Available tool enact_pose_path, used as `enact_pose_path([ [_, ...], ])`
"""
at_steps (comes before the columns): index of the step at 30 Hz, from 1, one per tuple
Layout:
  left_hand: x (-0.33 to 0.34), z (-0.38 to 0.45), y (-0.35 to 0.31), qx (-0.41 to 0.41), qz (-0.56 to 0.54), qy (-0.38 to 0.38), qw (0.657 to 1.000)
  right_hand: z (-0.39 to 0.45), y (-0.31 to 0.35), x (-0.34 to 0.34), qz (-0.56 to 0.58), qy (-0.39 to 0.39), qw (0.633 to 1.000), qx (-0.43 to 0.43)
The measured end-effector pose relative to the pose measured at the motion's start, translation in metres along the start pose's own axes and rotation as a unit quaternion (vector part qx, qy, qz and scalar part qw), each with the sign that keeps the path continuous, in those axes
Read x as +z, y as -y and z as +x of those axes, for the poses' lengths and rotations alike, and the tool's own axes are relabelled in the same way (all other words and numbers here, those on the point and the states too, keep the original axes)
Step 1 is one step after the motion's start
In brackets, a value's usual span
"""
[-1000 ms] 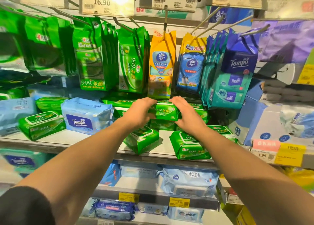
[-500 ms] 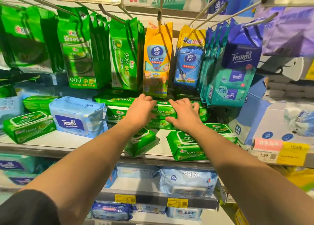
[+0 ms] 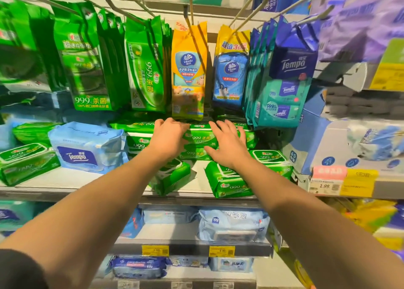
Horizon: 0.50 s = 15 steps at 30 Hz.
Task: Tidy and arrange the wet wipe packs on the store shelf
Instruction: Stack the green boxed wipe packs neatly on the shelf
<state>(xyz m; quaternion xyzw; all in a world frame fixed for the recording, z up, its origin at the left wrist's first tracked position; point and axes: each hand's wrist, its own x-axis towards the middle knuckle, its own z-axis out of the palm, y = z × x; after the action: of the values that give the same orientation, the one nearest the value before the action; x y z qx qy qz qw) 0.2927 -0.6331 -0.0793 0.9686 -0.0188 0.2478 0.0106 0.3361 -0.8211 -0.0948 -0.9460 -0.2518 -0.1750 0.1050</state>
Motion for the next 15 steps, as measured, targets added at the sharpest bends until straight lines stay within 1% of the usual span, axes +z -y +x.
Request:
enact_pose_path([
  [3,-0.008,-0.005,0.001,0.005,-0.015,-0.021,1.000,-0.016,-0.011,-0.007,0.070,-0.051,0.996,0.017],
  [5,-0.012,-0.011,0.002,0.015,-0.011,-0.038,0.999,-0.022,-0.023,-0.016,0.083,-0.054,0.995,0.026],
  [8,-0.015,-0.017,-0.002,0.024,-0.022,-0.049,0.998,-0.032,-0.042,-0.026,0.059,-0.003,0.997,0.053],
  [11,-0.017,-0.018,-0.009,0.032,-0.019,-0.045,0.998,-0.039,-0.054,-0.027,0.027,0.054,0.993,0.100],
  [13,-0.019,-0.017,-0.013,0.042,-0.012,-0.040,0.998,-0.038,-0.059,-0.029,0.034,0.066,0.988,0.138],
  [15,-0.021,-0.015,-0.017,0.048,-0.010,-0.033,0.998,-0.033,-0.063,-0.030,0.042,0.080,0.983,0.157],
])
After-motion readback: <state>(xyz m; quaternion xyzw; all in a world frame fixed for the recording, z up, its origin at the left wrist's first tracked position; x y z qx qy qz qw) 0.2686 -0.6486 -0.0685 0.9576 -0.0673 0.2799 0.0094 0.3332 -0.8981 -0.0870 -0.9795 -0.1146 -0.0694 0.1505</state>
